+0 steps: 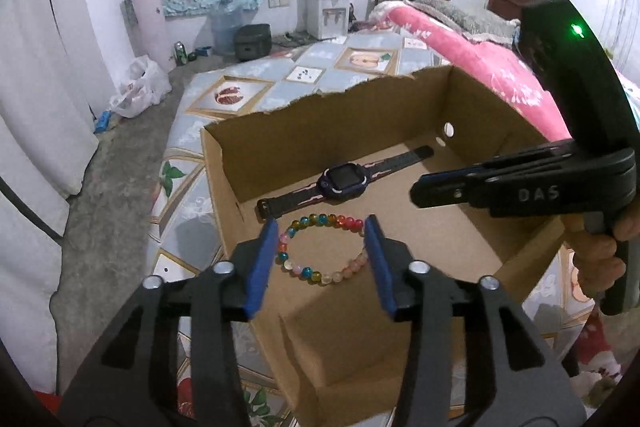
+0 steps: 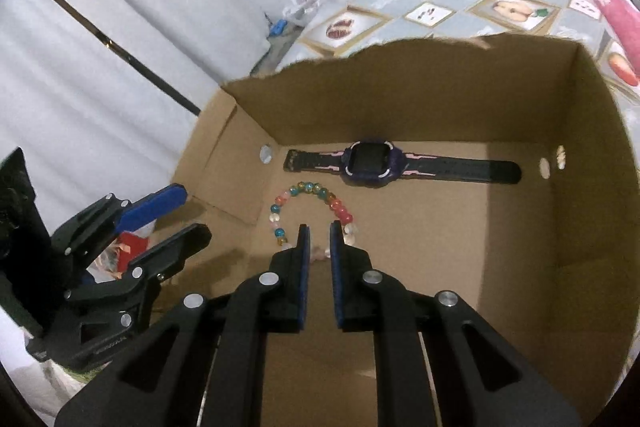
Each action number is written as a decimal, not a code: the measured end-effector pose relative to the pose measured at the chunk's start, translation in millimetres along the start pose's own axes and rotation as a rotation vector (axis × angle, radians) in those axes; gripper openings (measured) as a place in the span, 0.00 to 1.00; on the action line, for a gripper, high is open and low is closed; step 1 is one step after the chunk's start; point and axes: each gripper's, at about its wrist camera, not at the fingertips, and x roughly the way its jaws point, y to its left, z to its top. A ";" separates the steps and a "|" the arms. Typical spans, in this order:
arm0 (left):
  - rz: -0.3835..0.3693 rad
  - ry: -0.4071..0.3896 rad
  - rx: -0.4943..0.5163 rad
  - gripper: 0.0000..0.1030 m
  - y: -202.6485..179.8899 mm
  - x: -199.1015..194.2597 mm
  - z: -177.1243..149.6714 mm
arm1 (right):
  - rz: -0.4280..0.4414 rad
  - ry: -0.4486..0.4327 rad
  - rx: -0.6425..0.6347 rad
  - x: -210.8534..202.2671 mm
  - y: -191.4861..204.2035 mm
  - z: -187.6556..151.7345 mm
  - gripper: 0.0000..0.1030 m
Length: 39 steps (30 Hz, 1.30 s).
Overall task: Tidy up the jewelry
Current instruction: 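Lower the bracelet into the box beside the watch and open the right gripper, then withdraw the right tool from the box toward the pink bead bracelet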
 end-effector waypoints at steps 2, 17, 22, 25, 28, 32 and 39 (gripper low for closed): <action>-0.001 -0.019 -0.012 0.53 0.3 -7.0 -1.0 | 0.005 -0.026 0.014 -10.2 -3.2 -5.3 0.15; -0.038 -0.077 -0.081 0.77 -8.4 -52.4 -21.3 | 0.003 -0.183 -0.031 -66.7 14.7 -40.7 0.55; -0.025 -0.114 -0.078 0.81 -11.6 -73.7 -38.1 | 0.003 -0.278 -0.075 -102.0 22.5 -65.6 0.56; 0.008 -0.132 -0.071 0.81 -13.1 -85.2 -50.7 | -0.039 -0.360 -0.096 -131.1 17.9 -94.4 0.58; 0.025 -0.135 -0.059 0.82 -15.9 -95.2 -68.0 | -0.089 -0.395 -0.088 -150.7 5.7 -117.5 0.60; 0.011 -0.114 -0.061 0.83 -16.7 -99.6 -88.8 | -0.184 -0.387 -0.015 -167.6 -23.2 -147.6 0.60; -0.018 -0.027 -0.115 0.83 -16.9 -72.9 -120.2 | -0.165 -0.324 0.166 -151.8 -63.1 -184.1 0.60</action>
